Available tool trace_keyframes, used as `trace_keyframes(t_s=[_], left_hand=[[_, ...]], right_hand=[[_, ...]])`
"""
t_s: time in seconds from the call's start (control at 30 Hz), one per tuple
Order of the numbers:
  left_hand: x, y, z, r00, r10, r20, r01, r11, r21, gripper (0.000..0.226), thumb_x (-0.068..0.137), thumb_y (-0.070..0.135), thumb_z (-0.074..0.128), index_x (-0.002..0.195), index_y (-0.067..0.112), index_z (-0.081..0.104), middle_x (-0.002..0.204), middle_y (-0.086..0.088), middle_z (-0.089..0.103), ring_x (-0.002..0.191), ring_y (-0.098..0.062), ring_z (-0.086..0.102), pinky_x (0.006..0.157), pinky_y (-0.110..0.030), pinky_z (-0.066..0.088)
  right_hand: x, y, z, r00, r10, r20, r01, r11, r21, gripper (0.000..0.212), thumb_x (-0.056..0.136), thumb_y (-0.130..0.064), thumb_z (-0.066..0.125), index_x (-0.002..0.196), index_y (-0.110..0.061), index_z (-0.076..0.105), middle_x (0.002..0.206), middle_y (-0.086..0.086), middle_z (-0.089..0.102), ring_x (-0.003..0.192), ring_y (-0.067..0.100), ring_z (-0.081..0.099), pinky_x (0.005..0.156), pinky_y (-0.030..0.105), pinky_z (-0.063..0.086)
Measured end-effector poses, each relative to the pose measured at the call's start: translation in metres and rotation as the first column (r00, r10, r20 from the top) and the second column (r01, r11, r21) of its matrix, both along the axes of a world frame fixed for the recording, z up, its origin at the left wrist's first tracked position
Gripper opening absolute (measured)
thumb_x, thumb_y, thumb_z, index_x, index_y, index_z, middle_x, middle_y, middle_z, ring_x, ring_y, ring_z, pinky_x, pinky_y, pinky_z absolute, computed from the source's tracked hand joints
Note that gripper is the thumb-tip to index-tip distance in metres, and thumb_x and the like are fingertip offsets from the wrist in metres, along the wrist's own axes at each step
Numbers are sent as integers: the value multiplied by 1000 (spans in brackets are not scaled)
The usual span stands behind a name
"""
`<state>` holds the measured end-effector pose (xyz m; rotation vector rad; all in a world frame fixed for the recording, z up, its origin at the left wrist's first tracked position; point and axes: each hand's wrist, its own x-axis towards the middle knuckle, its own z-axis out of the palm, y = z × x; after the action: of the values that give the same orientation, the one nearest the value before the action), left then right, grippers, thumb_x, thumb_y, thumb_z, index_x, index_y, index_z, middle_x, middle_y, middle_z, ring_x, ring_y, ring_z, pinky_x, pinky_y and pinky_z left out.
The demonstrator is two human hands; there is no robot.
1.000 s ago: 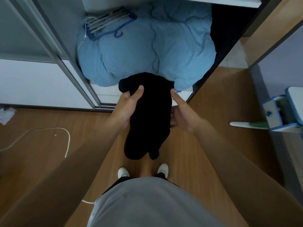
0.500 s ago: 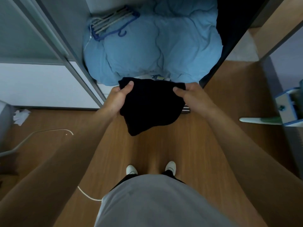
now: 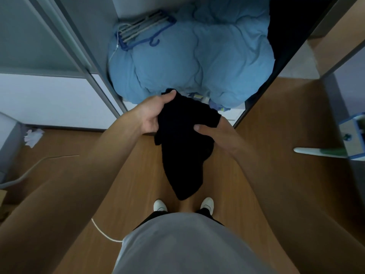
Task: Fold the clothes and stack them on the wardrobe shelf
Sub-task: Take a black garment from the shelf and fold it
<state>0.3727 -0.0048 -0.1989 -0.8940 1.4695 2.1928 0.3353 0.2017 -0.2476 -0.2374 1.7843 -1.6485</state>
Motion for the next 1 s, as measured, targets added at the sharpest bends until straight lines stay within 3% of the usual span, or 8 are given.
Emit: trace_keyframes(t_s=[0.1, 0.27, 0.5, 0.6, 0.67, 0.77, 0.87, 1.0], left_hand=[[5, -11, -3, 1000, 2, -18, -2, 999, 44, 36, 98, 42, 58, 108, 9, 72, 102, -9, 78, 88, -21, 76, 68, -29, 61], [31, -20, -26, 964, -68, -257, 129, 964, 231, 53, 84, 49, 67, 127, 20, 65, 134, -5, 65, 124, -21, 62, 94, -30, 55], [33, -6, -40, 965, -83, -247, 35, 980, -196, 29, 92, 42, 69, 110, 19, 75, 110, -7, 76, 106, -24, 72, 81, -25, 56], [25, -2, -29, 959, -56, -277, 23, 992, -121, 31, 91, 42, 70, 111, 18, 75, 112, -7, 76, 104, -23, 72, 78, -24, 57], [21, 2, -24, 966, 3, -259, -14, 999, -43, 33, 93, 39, 69, 115, 15, 72, 112, -7, 76, 103, -23, 73, 77, -26, 58], [14, 5, -18, 990, 21, -140, -30, 998, -64, 30, 94, 36, 67, 110, 11, 71, 101, -9, 78, 91, -23, 75, 67, -26, 59], [15, 0, -19, 997, -31, -65, 28, 999, -44, 38, 91, 46, 69, 110, 13, 72, 105, -7, 77, 94, -20, 75, 68, -25, 59], [32, -14, -36, 982, -82, -170, 95, 993, 72, 44, 90, 49, 66, 123, 19, 71, 127, -5, 70, 118, -21, 66, 87, -26, 57]], right_hand=[[0, -10, 6, 994, -96, -42, 96, 995, 1, 15, 93, -10, 67, 106, -16, 69, 87, -9, 75, 88, 10, 71, 77, 25, 55], [0, -18, 21, 935, -279, 220, 300, 952, -65, 26, 92, -4, 66, 118, -5, 66, 106, 13, 73, 97, 26, 70, 93, 44, 57], [-26, -16, 51, 885, -354, 303, 374, 927, -12, 41, 89, -3, 69, 128, 7, 60, 116, 22, 68, 96, 31, 69, 84, 42, 59], [-34, 6, 54, 881, -322, 346, 392, 906, -156, 38, 93, -21, 69, 126, -3, 64, 121, 12, 71, 109, 26, 70, 88, 36, 60], [-20, 13, 42, 939, -168, 299, 204, 975, -91, 26, 93, -29, 68, 117, -19, 66, 107, -1, 77, 100, 14, 73, 76, 25, 60], [5, 6, 18, 977, -37, 211, 46, 998, -36, 28, 92, -18, 70, 119, -22, 63, 106, -6, 77, 101, 11, 72, 79, 23, 58], [9, -5, 15, 977, -143, 158, 153, 987, -50, 30, 90, -15, 73, 119, -12, 68, 110, 6, 76, 103, 20, 72, 87, 31, 58], [4, -12, 16, 932, -271, 242, 295, 953, -70, 29, 90, -17, 74, 117, -8, 70, 108, 10, 76, 101, 23, 73, 90, 35, 58]])
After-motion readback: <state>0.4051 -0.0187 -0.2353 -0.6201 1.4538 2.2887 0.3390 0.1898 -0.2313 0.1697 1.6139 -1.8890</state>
